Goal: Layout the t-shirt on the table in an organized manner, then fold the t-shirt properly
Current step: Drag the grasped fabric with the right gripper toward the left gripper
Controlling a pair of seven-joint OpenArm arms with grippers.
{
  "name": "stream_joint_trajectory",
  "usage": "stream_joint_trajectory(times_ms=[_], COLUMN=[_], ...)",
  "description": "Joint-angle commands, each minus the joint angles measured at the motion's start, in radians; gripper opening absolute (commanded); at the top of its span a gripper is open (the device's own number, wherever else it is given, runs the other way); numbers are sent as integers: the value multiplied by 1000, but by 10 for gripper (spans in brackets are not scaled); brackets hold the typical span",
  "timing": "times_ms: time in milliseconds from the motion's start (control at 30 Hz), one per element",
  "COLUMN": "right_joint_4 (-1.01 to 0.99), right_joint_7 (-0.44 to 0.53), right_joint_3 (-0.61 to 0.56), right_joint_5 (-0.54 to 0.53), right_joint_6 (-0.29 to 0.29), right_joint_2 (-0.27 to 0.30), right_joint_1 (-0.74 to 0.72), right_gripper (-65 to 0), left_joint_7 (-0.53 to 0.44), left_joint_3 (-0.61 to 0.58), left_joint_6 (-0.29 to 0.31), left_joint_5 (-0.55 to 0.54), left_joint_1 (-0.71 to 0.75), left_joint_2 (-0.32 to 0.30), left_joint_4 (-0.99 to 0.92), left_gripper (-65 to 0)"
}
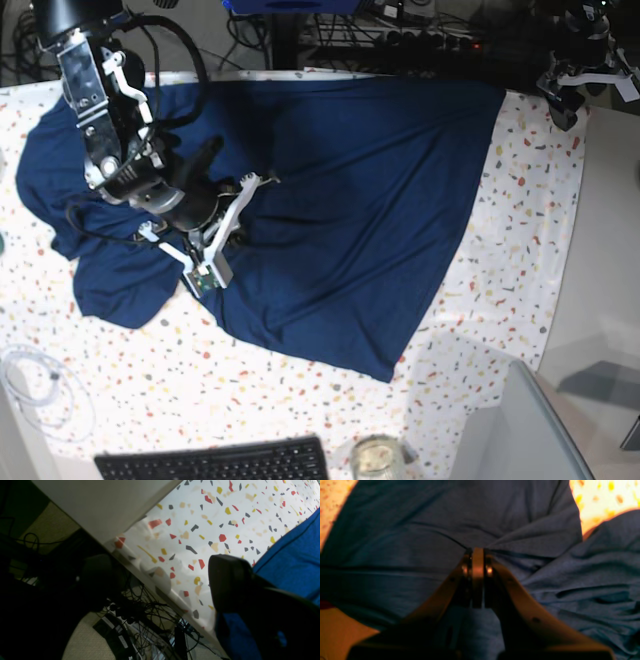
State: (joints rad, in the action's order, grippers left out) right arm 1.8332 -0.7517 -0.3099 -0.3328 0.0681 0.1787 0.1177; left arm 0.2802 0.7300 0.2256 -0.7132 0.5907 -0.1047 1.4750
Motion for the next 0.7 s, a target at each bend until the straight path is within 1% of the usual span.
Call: stream_joint_trajectory(times_ms=[0,100,200,267,400,467,533,667], right_joint_4=[46,102,133,132,87,61,26,-48], right_joint_7=[8,-12,-6,-4,1,37,65,74], right_joint_3=[1,-2,-21,-59,-153,-194,-220,-268], right_joint_5=[-4,-9,-9,-9,-9,-9,-9,-9], right_joint_6=[8,11,14,39,48,48,48,48], right_joint_2=[0,-3,-5,-5,-6,-6,-6,-6], right_joint_1=[6,49,109,130,142,139,133,109], right_gripper=[-650,-650,-650,-650,-650,-650,-650,-650], left_joint_7=[-22,-22,-22,-22,-22,-22,-22,-22], left_joint_3=[9,9,9,9,9,9,9,9], left_joint_6=[8,8,8,8,8,8,8,8], left_joint_5=[-10,-10,-10,-10,-10,-10,-10,-10], left_joint_1=[7,7,7,2,-7,-8,-8,-8], left_joint_2=[-13,-13,-13,-13,-13,-13,-13,-13], left_joint_4=[14,14,14,14,-7,-15,-20,-20], left_gripper=[-71,-71,-71,-71,-71,-71,-71,-71])
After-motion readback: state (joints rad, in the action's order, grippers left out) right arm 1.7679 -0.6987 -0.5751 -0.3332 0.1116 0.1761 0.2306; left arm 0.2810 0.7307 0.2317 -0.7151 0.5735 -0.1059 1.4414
